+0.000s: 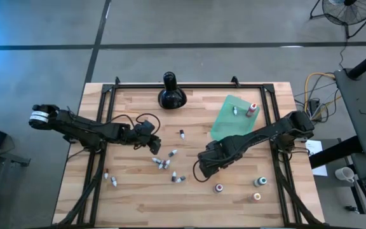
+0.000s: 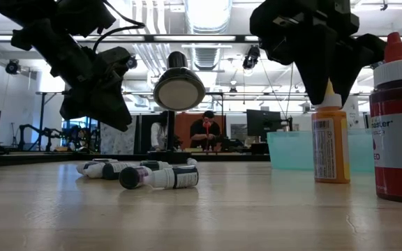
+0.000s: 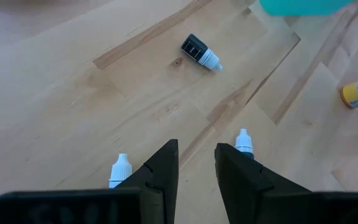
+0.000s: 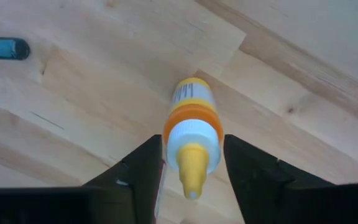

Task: Pick & Place food coloring
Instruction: Put the top large yellow food coloring bottle into the green bin

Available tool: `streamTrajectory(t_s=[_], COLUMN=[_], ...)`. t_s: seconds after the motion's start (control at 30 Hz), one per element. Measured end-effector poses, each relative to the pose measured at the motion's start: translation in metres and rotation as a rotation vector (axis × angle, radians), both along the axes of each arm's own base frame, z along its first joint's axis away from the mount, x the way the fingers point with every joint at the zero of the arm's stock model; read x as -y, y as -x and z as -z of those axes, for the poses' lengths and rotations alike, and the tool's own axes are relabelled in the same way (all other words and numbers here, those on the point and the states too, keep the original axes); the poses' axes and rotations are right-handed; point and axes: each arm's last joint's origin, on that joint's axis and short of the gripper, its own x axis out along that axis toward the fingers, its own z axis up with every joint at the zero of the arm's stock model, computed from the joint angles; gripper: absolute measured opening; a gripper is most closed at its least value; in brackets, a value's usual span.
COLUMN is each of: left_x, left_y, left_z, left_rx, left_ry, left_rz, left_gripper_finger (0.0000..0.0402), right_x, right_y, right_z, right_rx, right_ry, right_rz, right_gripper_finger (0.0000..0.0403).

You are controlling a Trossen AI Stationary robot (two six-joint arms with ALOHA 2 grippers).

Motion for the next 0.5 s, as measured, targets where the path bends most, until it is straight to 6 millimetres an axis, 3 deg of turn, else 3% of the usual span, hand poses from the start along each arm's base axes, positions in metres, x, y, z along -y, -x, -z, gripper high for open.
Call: streamTrajectory(t_s=[0.23,0.4,0.5], left_x=[0.000,0.000,0.000], left_y=[0.000,0.000,0.000], left_z=[0.000,0.000,0.000], left_rx=[0.000,0.000,0.000], left_ry=[0.000,0.000,0.000], left_rz=[0.000,0.000,0.000], left_gripper_finger=[0.0080,0.0080,0.0080], right_x=[0.000,0.000,0.002], right_y=[0.000,0.001,0.005], right_z=[0.000,-0.002,-0.015], right_rx=[-0.002,-0.016,-0.048], right_ry=[-0.002,0.003,0.031], right_rz=[-0.008,-0.023,-0.036], right_gripper_finger=[0.0105,0.0103,0.0105])
